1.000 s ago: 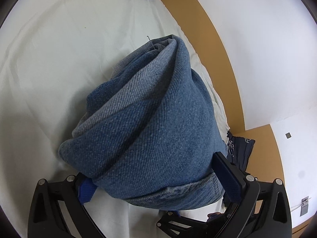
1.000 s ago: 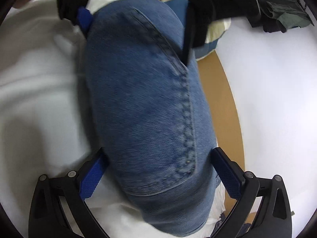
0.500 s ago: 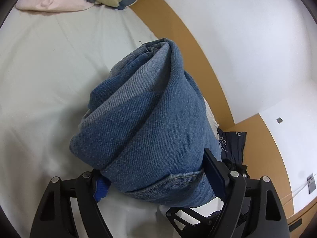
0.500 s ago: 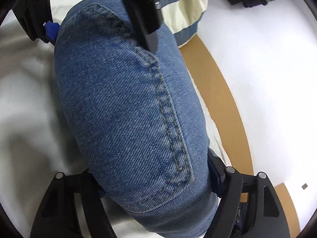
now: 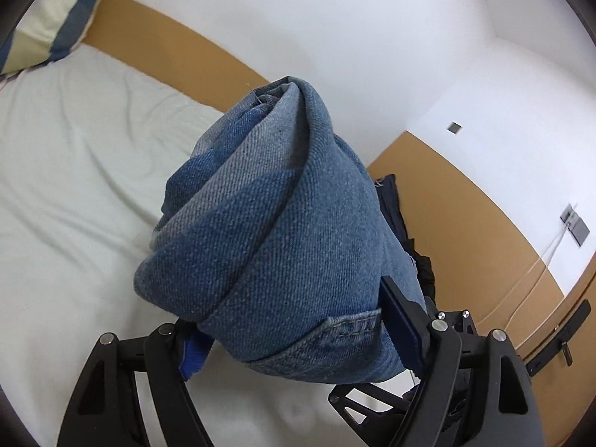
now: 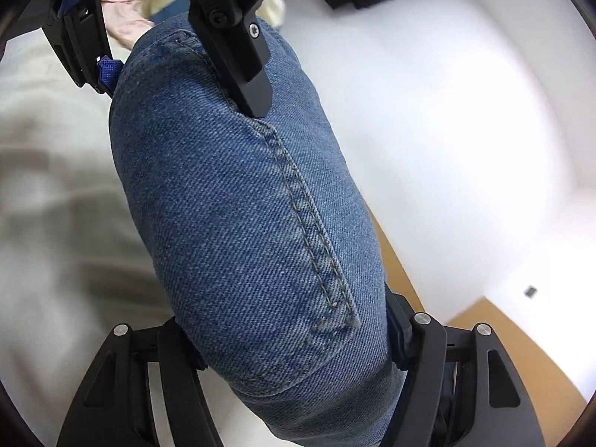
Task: Fold clothes
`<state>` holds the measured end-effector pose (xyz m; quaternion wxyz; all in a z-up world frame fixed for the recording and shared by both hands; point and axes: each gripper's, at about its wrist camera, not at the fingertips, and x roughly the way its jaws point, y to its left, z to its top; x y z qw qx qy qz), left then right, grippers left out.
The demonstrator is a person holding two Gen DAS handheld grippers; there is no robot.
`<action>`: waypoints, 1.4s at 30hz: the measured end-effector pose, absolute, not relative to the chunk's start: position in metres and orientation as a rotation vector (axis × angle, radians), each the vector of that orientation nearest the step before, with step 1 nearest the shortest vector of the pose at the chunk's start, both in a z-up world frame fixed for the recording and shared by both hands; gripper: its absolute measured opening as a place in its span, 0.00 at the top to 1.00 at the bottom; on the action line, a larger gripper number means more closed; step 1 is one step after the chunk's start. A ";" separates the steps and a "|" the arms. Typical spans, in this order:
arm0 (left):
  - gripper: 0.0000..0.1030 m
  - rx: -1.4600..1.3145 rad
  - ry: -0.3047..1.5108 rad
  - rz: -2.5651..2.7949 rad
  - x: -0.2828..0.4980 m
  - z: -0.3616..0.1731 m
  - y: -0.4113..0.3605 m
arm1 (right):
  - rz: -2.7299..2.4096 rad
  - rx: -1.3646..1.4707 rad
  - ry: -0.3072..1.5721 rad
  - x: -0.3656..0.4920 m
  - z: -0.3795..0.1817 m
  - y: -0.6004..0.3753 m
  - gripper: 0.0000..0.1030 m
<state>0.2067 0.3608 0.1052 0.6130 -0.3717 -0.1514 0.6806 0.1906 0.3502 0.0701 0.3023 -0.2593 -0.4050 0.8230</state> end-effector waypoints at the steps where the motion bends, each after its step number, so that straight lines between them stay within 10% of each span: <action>1: 0.21 -0.849 -0.346 1.538 0.217 0.108 0.379 | 2.165 -0.677 -1.054 0.201 0.076 0.363 0.33; 10: 0.21 -1.017 -0.172 1.411 0.295 0.043 0.537 | 1.885 -0.734 -0.965 0.288 0.109 0.487 0.32; 18: 0.11 -1.036 -0.150 1.400 0.296 -0.006 0.525 | 1.930 -1.063 -0.761 0.316 0.026 0.555 0.28; 42: 0.03 -0.896 0.106 1.747 0.311 0.019 0.461 | 2.097 -1.035 -0.505 0.433 0.087 0.535 0.00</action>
